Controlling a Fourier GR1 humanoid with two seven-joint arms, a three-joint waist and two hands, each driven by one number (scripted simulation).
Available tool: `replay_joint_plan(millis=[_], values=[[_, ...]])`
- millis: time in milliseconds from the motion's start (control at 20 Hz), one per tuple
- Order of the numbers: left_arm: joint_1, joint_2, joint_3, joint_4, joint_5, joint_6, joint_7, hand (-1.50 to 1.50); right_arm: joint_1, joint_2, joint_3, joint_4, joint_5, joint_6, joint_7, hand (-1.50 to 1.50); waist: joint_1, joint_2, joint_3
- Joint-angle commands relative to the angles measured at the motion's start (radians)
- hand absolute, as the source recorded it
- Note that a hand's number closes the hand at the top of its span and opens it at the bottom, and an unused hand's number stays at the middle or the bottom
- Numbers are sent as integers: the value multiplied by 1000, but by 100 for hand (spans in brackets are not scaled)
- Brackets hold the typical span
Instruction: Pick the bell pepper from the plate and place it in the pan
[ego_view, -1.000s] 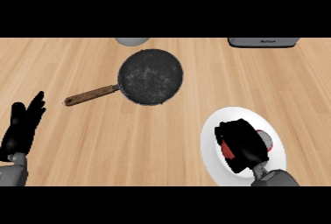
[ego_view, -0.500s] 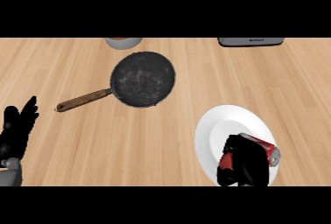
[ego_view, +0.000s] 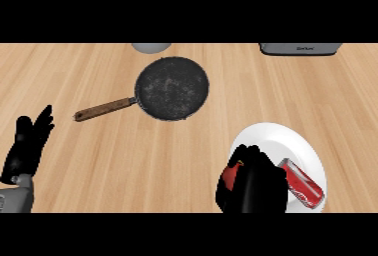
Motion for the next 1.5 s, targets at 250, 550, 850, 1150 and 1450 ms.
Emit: replay_joint_plan(millis=[250, 550, 850, 1150, 1450], values=[[-45, -7, -18, 3, -12, -7, 18, 0, -324, 11, -38, 138, -108, -49, 321, 150, 37, 14, 2], [-68, 15, -10, 14, 1, -41, 1, 0, -438, 11, -192, 304, -210, -221, 265, 150, 56, 22, 3], [-96, -6, -22, 28, -16, -20, 11, 0, -556, 11, -314, 537, -319, -358, 183, 150, 77, 33, 4], [-106, -50, -58, 26, -38, 3, 8, 0, -683, 11, -475, 782, -424, -464, 51, 150, 97, 45, 4], [-133, -30, -57, 14, -25, -34, 17, 0, -713, 11, -496, 1013, -548, -658, -76, 150, 125, 49, 6]])
